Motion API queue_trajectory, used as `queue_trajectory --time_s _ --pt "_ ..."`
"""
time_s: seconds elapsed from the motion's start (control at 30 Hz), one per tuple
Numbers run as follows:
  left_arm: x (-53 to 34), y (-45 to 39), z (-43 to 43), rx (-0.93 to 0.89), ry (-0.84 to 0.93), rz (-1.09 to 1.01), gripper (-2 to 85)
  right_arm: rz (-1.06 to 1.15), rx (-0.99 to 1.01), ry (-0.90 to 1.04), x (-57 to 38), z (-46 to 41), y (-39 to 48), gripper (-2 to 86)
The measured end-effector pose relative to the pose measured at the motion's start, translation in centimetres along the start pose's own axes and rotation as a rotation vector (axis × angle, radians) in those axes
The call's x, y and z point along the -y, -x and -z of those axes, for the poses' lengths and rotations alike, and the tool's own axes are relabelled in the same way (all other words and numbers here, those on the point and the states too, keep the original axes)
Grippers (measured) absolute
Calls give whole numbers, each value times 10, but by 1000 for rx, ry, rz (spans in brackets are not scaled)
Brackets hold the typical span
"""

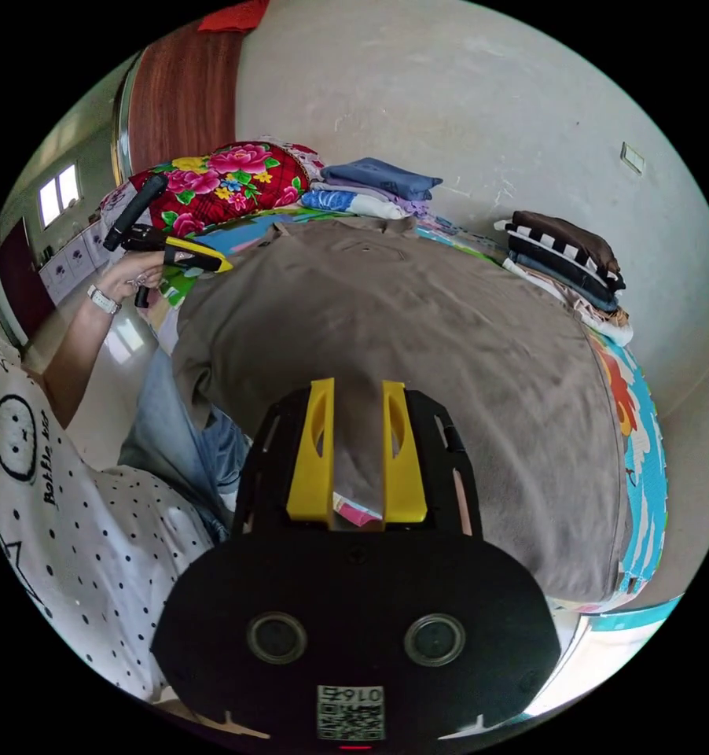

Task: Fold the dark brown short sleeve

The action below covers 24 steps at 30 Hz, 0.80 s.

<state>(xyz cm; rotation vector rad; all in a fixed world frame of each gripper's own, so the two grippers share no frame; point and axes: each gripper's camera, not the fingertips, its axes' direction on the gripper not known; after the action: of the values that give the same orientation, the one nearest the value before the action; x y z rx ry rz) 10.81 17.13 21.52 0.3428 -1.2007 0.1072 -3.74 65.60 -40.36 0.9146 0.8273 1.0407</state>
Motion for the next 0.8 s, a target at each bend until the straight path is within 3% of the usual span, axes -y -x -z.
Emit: queue_trajectory --time_s 0.13,0.27,0.43,0.57,0.8 --pt "-11 23 17 -36 -54 15 -9 -21 7 12 19 -10 -2 85" --pt "-32 63 30 -252 -133 31 -10 -40 34 5 35 -15 -8 78" --pt "-47 85 -12 -280 -21 78 -10 -54 27 -13 52 -21 -11 64" --pt "-50 94 -34 -346 -75 166 -8 -51 15 -21 68 -25 -9 57" --pt "-10 93 -29 -197 -135 189 -6 -89 -19 -121 100 -5 -37 78"
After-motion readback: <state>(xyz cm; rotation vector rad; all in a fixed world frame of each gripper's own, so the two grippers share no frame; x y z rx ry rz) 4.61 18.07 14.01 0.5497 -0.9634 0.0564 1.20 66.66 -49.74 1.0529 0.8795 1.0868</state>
